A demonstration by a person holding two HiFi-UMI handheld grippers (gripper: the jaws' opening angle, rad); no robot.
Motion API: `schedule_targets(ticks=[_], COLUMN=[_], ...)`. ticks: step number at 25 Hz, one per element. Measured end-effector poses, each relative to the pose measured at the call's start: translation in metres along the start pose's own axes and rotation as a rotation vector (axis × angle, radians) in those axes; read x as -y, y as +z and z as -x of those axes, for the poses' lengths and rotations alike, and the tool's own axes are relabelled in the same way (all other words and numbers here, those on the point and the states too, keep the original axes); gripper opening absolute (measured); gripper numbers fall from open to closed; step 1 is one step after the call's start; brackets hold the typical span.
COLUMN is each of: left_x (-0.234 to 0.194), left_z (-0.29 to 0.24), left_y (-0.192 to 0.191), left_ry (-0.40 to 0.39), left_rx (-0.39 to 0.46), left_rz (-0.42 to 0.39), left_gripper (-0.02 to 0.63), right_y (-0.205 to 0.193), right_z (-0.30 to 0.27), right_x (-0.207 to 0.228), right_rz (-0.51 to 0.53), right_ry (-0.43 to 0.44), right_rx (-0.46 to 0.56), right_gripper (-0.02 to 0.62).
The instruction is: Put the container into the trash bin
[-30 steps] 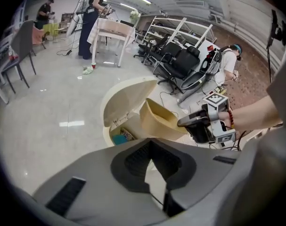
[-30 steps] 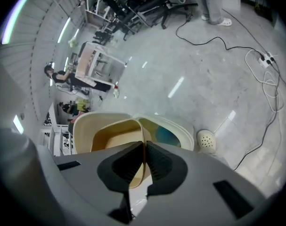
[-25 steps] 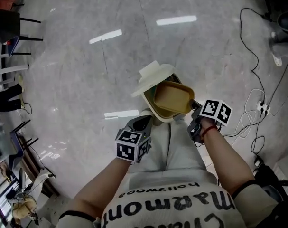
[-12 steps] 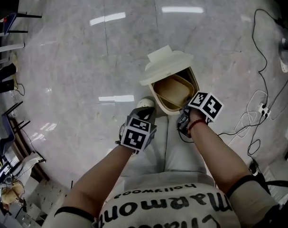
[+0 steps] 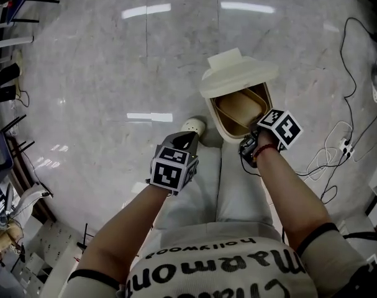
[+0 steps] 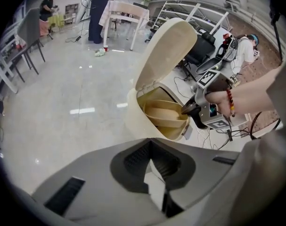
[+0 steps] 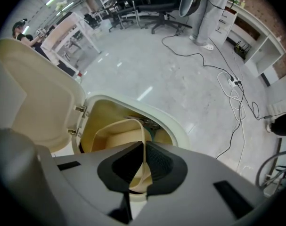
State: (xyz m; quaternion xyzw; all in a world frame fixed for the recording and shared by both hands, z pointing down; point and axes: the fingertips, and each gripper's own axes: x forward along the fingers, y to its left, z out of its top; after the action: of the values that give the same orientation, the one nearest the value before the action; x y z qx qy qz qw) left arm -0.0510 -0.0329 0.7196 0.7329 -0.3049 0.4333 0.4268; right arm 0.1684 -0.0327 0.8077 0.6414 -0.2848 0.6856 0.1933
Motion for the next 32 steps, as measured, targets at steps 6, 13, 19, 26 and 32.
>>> schedule_targets(ticks=[6,13,19,26,32], left_x=[0.001,-0.009,-0.015,-0.009,-0.007], left_z=[-0.001,-0.003,-0.004,-0.009,-0.007], left_y=[-0.006,-0.013,-0.015,-0.023,-0.024], left_ry=[-0.022,-0.015,-0.008,-0.022,-0.029], left_rx=[0.013,0.021,0.033,0.030,0.040], left_rz=[0.029,0.044,0.079,0.079,0.080], left_gripper=[0.005,0.005,0.005,0.005,0.005], right_y=[0.007,0.008,0.004,0.001,-0.001], right_z=[-0.003,-0.014,-0.024,-0.037,-0.040], right_x=[-0.002,-0.008,-0.014,-0.023,-0.033], right_rz=[-0.001,0.004,0.017,0.032,0.082], right_ry=[-0.051,-0.044,-0.042,0.046,0.108], right_rx=[0.042,0.059,0.072,0.074,0.070], right_gripper=[0.021,0.021,0.021,0.034,0.035])
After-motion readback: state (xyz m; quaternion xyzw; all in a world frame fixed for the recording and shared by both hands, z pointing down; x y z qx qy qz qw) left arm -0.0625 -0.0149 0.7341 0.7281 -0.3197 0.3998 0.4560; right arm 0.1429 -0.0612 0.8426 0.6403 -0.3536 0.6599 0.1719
